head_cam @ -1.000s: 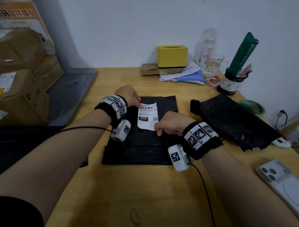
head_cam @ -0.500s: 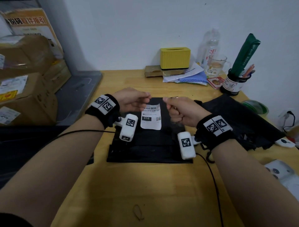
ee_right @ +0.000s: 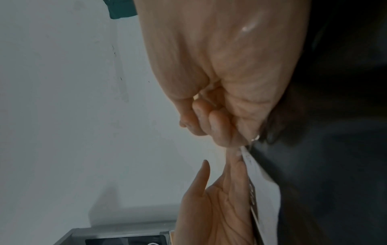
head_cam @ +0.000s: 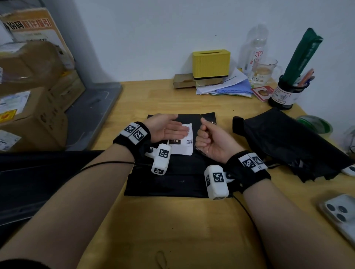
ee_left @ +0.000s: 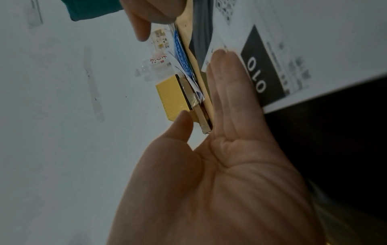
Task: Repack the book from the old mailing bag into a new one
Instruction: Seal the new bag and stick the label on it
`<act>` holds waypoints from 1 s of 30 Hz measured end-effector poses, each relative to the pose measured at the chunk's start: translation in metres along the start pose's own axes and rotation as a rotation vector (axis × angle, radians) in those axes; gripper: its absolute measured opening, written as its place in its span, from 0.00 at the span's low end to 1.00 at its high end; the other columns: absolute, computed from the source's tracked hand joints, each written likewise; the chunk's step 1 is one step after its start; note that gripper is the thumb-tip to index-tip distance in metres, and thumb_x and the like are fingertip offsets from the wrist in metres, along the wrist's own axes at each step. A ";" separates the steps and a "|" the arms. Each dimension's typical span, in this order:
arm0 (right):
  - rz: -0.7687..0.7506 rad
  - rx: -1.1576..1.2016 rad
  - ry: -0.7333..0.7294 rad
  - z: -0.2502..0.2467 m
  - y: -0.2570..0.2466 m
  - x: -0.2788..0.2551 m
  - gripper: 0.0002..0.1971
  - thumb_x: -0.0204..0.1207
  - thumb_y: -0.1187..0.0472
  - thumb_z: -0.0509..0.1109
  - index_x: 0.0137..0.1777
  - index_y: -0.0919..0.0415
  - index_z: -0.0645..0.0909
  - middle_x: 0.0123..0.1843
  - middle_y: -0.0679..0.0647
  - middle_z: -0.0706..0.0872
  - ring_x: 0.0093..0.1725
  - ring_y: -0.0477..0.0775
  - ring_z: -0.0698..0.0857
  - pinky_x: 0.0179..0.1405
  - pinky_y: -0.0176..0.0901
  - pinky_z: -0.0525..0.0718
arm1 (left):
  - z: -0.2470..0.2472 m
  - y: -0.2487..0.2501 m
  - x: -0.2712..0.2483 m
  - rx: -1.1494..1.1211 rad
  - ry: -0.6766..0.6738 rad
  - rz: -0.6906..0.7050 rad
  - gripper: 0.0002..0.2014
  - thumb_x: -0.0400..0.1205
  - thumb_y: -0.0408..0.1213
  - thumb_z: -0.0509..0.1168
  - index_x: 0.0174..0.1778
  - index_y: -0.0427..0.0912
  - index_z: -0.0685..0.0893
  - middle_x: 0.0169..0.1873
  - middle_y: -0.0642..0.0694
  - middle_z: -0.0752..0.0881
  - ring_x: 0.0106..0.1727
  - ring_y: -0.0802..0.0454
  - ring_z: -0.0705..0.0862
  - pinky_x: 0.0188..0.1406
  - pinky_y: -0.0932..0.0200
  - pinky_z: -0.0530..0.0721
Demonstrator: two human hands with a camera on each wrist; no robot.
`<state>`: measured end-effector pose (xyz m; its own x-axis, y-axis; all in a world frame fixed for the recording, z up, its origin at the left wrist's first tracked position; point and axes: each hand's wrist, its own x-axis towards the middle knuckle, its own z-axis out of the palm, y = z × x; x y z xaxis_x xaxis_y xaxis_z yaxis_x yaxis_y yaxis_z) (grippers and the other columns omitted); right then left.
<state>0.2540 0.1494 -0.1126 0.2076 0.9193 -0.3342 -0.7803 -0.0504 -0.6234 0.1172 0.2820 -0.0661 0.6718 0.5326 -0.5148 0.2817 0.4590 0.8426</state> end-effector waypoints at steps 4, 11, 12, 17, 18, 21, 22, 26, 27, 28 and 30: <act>0.010 0.016 -0.002 -0.001 0.000 0.001 0.19 0.88 0.53 0.64 0.33 0.57 0.72 0.20 0.49 0.68 0.16 0.44 0.64 0.17 0.34 0.64 | -0.005 0.003 0.006 0.000 0.099 0.072 0.22 0.89 0.40 0.60 0.71 0.24 0.72 0.54 0.29 0.89 0.51 0.38 0.92 0.43 0.51 0.92; 0.003 0.044 -0.001 -0.003 0.000 -0.001 0.19 0.88 0.54 0.64 0.34 0.58 0.72 0.21 0.49 0.68 0.17 0.44 0.64 0.17 0.34 0.66 | -0.021 0.005 0.013 -0.016 0.222 0.190 0.28 0.85 0.45 0.68 0.69 0.23 0.74 0.54 0.28 0.89 0.52 0.39 0.92 0.51 0.52 0.91; 0.001 0.046 0.001 -0.002 0.000 -0.001 0.20 0.88 0.54 0.64 0.33 0.58 0.72 0.21 0.49 0.68 0.17 0.44 0.64 0.17 0.34 0.66 | -0.022 0.004 0.012 -0.011 0.219 0.204 0.29 0.84 0.46 0.68 0.69 0.24 0.74 0.55 0.28 0.88 0.53 0.40 0.91 0.54 0.53 0.90; -0.008 0.046 0.013 -0.001 0.001 -0.002 0.20 0.88 0.55 0.64 0.32 0.58 0.73 0.21 0.49 0.68 0.18 0.44 0.64 0.18 0.34 0.66 | -0.023 0.006 0.003 0.064 0.233 0.293 0.29 0.84 0.50 0.67 0.69 0.26 0.77 0.57 0.31 0.88 0.56 0.42 0.90 0.60 0.53 0.88; -0.008 0.048 0.013 -0.001 0.001 -0.001 0.20 0.88 0.55 0.64 0.33 0.58 0.73 0.21 0.49 0.68 0.17 0.44 0.65 0.17 0.34 0.66 | -0.022 0.008 -0.001 0.078 0.232 0.321 0.27 0.86 0.50 0.65 0.67 0.26 0.79 0.55 0.32 0.90 0.55 0.42 0.91 0.59 0.52 0.88; -0.007 0.053 0.011 -0.002 0.002 0.001 0.20 0.88 0.54 0.64 0.33 0.58 0.73 0.21 0.49 0.68 0.17 0.44 0.65 0.17 0.34 0.66 | -0.014 0.010 -0.013 0.064 0.149 0.325 0.23 0.89 0.47 0.59 0.61 0.27 0.83 0.52 0.31 0.91 0.53 0.39 0.92 0.52 0.50 0.91; -0.006 0.053 0.011 -0.002 0.003 0.001 0.20 0.88 0.54 0.65 0.33 0.58 0.73 0.21 0.49 0.68 0.17 0.44 0.65 0.17 0.34 0.66 | -0.010 0.010 -0.017 0.067 0.105 0.285 0.23 0.90 0.47 0.58 0.60 0.27 0.84 0.52 0.31 0.91 0.52 0.38 0.92 0.50 0.50 0.91; 0.006 0.069 0.014 -0.004 0.001 0.002 0.20 0.88 0.54 0.64 0.32 0.57 0.72 0.20 0.49 0.67 0.16 0.44 0.64 0.16 0.34 0.65 | 0.010 0.008 -0.017 0.258 -0.042 0.050 0.25 0.90 0.49 0.56 0.62 0.27 0.83 0.53 0.30 0.90 0.54 0.37 0.91 0.52 0.50 0.91; 0.016 0.079 0.015 -0.004 0.001 0.001 0.20 0.88 0.54 0.64 0.32 0.57 0.72 0.20 0.49 0.67 0.16 0.44 0.63 0.16 0.34 0.64 | 0.014 0.007 -0.014 0.323 -0.054 0.003 0.26 0.90 0.50 0.57 0.64 0.27 0.82 0.53 0.31 0.91 0.54 0.39 0.91 0.53 0.51 0.91; 0.026 0.090 0.016 -0.004 0.001 0.001 0.20 0.88 0.54 0.63 0.32 0.57 0.72 0.19 0.48 0.66 0.16 0.44 0.63 0.15 0.34 0.64 | 0.017 0.007 -0.011 0.376 -0.057 -0.034 0.26 0.89 0.49 0.58 0.65 0.26 0.82 0.52 0.32 0.91 0.53 0.41 0.92 0.52 0.52 0.91; 0.033 0.106 0.018 -0.004 0.000 0.000 0.21 0.89 0.54 0.63 0.32 0.57 0.71 0.19 0.48 0.65 0.15 0.44 0.63 0.15 0.34 0.64 | 0.021 0.011 -0.003 0.432 -0.049 -0.094 0.26 0.89 0.49 0.59 0.65 0.26 0.82 0.51 0.33 0.92 0.49 0.43 0.92 0.50 0.53 0.91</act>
<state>0.2563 0.1475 -0.1158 0.1907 0.9105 -0.3670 -0.8449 -0.0382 -0.5336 0.1326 0.2702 -0.0516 0.6582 0.4640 -0.5929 0.5966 0.1589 0.7867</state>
